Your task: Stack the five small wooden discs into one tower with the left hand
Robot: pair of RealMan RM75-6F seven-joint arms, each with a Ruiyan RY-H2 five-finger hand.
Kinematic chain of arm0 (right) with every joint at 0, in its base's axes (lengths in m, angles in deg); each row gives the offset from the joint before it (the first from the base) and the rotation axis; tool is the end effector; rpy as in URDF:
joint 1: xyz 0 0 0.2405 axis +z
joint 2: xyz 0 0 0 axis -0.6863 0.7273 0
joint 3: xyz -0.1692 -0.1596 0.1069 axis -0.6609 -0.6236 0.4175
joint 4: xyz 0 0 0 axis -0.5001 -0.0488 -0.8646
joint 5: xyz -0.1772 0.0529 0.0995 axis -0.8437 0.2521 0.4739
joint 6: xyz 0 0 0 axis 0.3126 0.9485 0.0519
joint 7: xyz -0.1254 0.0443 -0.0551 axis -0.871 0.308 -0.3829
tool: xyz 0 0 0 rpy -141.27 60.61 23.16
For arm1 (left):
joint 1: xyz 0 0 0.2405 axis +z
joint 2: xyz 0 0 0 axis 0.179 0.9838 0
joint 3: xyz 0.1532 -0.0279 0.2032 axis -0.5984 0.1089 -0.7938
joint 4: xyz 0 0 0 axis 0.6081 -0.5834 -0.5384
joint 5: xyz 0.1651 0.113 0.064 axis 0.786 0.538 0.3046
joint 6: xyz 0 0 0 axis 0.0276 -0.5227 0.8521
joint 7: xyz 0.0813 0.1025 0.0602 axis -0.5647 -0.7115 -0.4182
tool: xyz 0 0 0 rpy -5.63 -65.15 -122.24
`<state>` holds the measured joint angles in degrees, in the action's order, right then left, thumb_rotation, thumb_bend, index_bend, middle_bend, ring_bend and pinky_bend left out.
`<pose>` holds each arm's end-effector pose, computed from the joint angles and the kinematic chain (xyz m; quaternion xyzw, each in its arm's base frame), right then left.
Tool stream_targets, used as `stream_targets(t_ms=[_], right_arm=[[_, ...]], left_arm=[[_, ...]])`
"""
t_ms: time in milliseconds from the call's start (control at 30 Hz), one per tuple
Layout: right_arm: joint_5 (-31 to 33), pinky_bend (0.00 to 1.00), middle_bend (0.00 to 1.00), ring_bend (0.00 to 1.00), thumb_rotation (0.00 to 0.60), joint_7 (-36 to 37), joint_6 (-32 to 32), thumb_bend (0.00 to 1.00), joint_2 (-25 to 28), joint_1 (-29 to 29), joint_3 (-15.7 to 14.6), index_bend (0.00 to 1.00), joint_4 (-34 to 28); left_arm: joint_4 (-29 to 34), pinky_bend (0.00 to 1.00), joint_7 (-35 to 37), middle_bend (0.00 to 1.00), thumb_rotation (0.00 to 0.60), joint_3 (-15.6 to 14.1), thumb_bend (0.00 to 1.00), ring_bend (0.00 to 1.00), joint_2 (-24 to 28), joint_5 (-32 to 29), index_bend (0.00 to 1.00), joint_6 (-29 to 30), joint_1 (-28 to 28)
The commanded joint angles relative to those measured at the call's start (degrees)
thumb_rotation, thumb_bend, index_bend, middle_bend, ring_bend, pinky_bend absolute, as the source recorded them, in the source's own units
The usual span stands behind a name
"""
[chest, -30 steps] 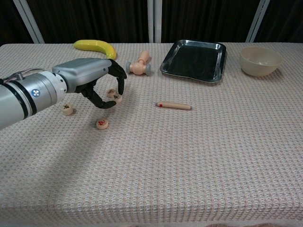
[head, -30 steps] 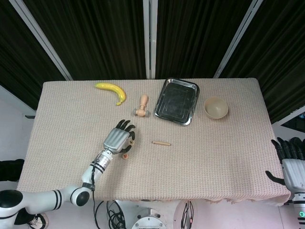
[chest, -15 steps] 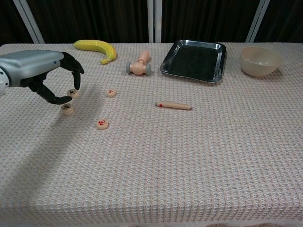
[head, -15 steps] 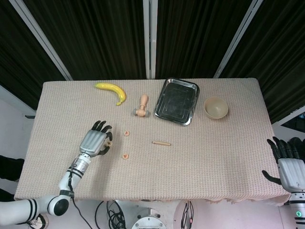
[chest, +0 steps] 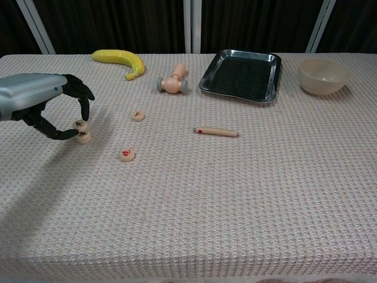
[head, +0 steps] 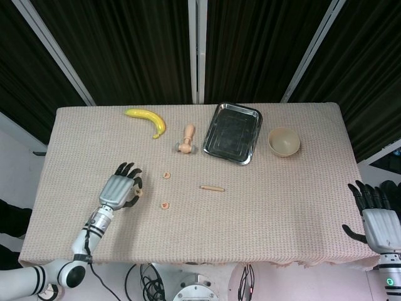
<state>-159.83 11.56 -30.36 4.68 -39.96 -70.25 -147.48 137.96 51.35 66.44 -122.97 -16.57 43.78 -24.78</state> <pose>-0.3231 -0.1682 0.1662 0.6155 -0.3937 0.3193 0.6034 -0.1961 0.3025 -0.0032 -0.7341 -0.3913 -0.3354 0.4421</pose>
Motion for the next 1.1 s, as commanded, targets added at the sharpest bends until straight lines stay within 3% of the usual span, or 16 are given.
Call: stream_targets(t_ms=[33,567,1100], right_arm=[[0.01,0.00,0.00,0.00,0.600,-0.08,0.08,0.12,-0.04,0.08,0.04,0.00,0.01],[0.13,0.00,0.00,0.00,0.600,0.12,0.29,0.13,-0.04,0.30,0.08,0.00,0.13],[0.52,0.00,0.00,0.00,0.600,-0.19,0.17,0.14,-0.02,0.12,0.04,0.00,-0.01]], left_arm=[[-1.07,0.00,0.31,0.17,0.600,-0.16,0.34,0.00,-0.58,0.32,0.52,-0.07,0.23],[-4.21,0.00,2.34,0.17,0.600,0.11,0.34,0.00,-1.96,1.58,0.50,-1.70,0.41],[-4.95,0.00,3.35,0.17,0.600,0.36,0.34,0.00,-1.99,2.09,0.42,-2.83,0.59]])
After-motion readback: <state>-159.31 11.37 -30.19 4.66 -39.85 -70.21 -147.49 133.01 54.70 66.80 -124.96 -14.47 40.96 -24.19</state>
